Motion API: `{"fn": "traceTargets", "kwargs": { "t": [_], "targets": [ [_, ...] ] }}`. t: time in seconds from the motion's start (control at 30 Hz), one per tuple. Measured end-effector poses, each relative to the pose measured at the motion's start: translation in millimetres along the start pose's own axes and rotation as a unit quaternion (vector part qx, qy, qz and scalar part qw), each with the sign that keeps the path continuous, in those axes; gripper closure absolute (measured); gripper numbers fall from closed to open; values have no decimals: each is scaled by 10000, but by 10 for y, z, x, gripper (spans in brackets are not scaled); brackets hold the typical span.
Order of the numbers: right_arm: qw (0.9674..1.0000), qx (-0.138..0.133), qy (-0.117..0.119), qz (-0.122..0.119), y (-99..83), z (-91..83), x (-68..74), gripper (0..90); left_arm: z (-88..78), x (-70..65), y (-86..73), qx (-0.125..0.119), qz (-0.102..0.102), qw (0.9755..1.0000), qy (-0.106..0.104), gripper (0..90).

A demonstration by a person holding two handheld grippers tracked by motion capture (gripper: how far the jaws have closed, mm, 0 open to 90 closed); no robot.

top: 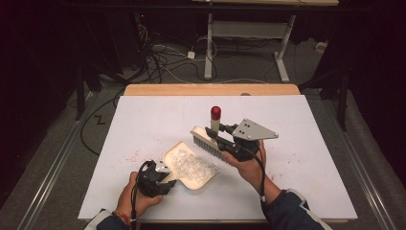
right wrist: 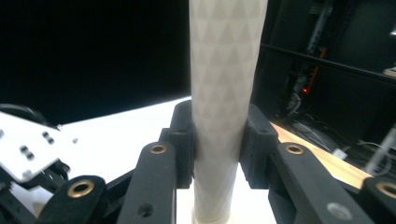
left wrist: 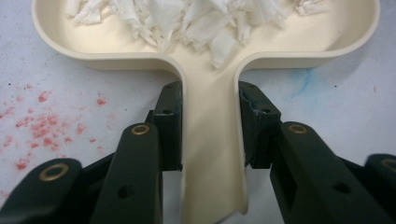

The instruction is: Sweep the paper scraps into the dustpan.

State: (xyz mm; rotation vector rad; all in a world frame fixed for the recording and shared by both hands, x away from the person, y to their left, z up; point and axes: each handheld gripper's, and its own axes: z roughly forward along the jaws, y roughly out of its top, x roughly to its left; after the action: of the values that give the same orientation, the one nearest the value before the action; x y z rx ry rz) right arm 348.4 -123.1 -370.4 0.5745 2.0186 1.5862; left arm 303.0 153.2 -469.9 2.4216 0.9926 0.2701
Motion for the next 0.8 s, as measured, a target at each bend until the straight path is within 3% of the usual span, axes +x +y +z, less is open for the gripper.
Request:
{"fn": "traceTargets", "kwargs": {
  "t": [0.13, 0.27, 0.43, 0.57, 0.7, 0.8],
  "targets": [
    [9993, 329, -163, -115, -93, -155, -61, 704, 0, -1, -2, -1, 2, 10000, 3, 631],
    [9971, 647, -170, -349, -162, -350, -59, 704, -4, -6, -1, 10, 7, 10000, 15, 632],
    [9952, 935, -147, -257, -236, -537, -28, 704, 0, -11, 6, 26, 0, 10000, 29, 632],
    [9935, 1112, -56, -221, -279, -456, 110, 705, 0, -1, 11, 42, 19, 10000, 15, 631],
    [9938, 1041, 167, -357, -259, -306, 332, 705, 2, 6, 13, 36, 24, 10000, 0, 631],
    [9940, 945, 332, -429, -233, -203, 417, 704, 0, 10, 9, 15, 14, 10000, -5, 631]
  ]
}}
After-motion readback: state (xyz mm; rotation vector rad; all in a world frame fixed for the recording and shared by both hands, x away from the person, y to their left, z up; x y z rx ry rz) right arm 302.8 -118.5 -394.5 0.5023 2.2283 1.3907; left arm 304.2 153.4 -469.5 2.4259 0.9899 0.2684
